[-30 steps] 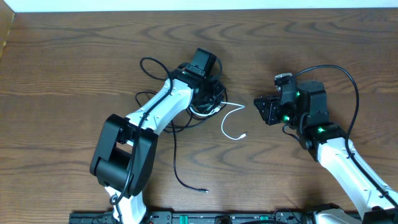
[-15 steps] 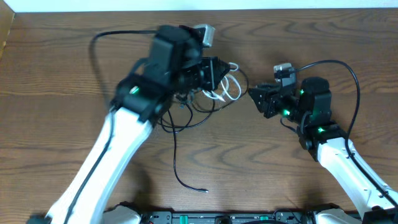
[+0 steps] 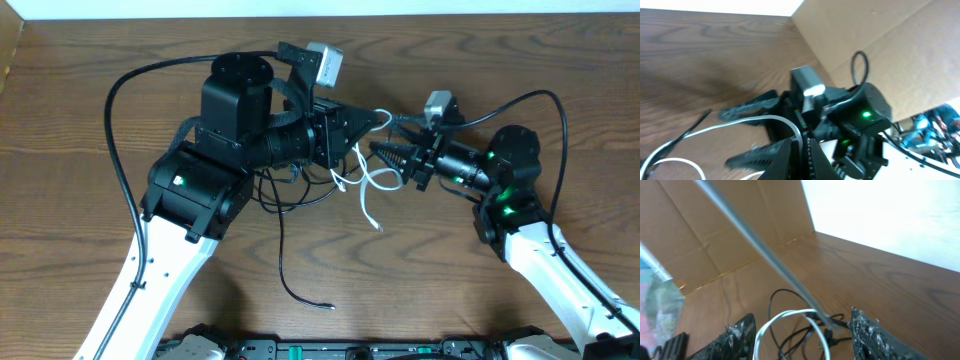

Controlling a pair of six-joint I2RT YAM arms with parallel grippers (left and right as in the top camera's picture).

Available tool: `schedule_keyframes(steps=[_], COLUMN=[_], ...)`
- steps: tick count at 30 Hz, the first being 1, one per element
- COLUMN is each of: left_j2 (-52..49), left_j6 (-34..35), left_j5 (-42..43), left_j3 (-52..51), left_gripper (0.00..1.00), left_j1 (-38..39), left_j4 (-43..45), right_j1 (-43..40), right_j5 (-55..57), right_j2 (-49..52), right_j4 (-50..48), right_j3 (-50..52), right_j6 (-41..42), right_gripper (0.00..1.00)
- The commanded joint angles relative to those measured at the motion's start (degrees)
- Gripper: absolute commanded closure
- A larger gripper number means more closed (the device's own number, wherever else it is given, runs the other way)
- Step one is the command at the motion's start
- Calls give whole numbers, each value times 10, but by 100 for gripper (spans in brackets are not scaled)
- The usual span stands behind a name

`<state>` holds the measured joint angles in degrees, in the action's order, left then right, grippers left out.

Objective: Untangle cables

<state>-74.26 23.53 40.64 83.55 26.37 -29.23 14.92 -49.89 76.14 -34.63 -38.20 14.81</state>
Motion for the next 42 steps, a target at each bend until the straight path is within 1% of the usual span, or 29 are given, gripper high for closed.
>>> schedule_keyframes(steps=[1, 2, 5, 7, 9, 10, 11, 13, 14, 18, 19, 20, 21, 23, 24, 25, 29, 31, 36, 37, 38, 42], left_j2=[-1, 0, 0, 0, 0, 0, 0, 0, 0, 0, -1, -1, -1, -1, -2, -3, -16, -25, -64, -71, -84, -115], left_j6=[-7, -7, -8, -8, -8, -8, -8, -10, -14, -35, -44, -50, -56, -68, -75, -82, -83, -83, -83, -82, -82, -67], left_j5=[60, 71, 109, 135, 155, 160, 160, 159, 159, 152, 148, 137, 119, 59, 31, -12, -95, -114, -117, -117, -115, -113], left_j3=[3, 3, 3, 3, 3, 3, 3, 3, 3, 3, 3, 3, 3, 2, 2, 0, -5, -9, -9, -9, -9, -9], left_gripper=[92, 92, 92, 92, 92, 93, 92, 92, 92, 92, 83, 64, 51, 30, 27, 27, 27, 27, 27, 30, 34, 44], left_j1=[-1, -1, -1, -1, -1, -1, -1, -1, -1, -1, -1, -1, -1, -1, -1, -1, -1, -1, -1, -1, -1, -1], left_j4=[16, 16, 11, 8, 3, -2, -8, -20, -23, -28, -30, -35, -43, -72, -85, -106, -152, -167, -181, -181, -184, -197], right_j1=[13, 13, 12, 12, 12, 13, 13, 13, 13, 13, 13, 13, 13, 13, 13, 13, 13, 13, 13, 13, 13, 13], right_j5=[-2, 10, 62, 101, 130, 137, 140, 140, 139, 115, 108, 98, 87, 73, 70, 70, 71, 71, 70, 70, 71, 71], right_j2=[1, 1, 1, 1, 1, 1, 1, 1, 1, 1, 1, 1, 1, 1, 1, 1, 1, 1, 1, 1, 1, 1], right_j4=[-3, -3, -1, 5, 9, 10, 10, 10, 10, 12, 13, 14, 17, 21, 23, 25, 25, 23, 23, 23, 23, 23], right_j3=[-2, -2, -2, -2, -2, -2, -2, -2, -2, -2, -2, -2, -2, -2, -2, -2, -2, -2, -2, -2, -2, -2], right_j6=[-3, -3, -3, -3, -3, -3, -3, -4, -6, -7, -7, -7, -7, -7, -7, -7, -7, -7, -7, -7, -7, -7], right_gripper=[42, 44, 59, 63, 64, 68, 75, 95, 99, 99, 99, 99, 99, 99, 99, 99, 99, 99, 99, 99, 99, 99])
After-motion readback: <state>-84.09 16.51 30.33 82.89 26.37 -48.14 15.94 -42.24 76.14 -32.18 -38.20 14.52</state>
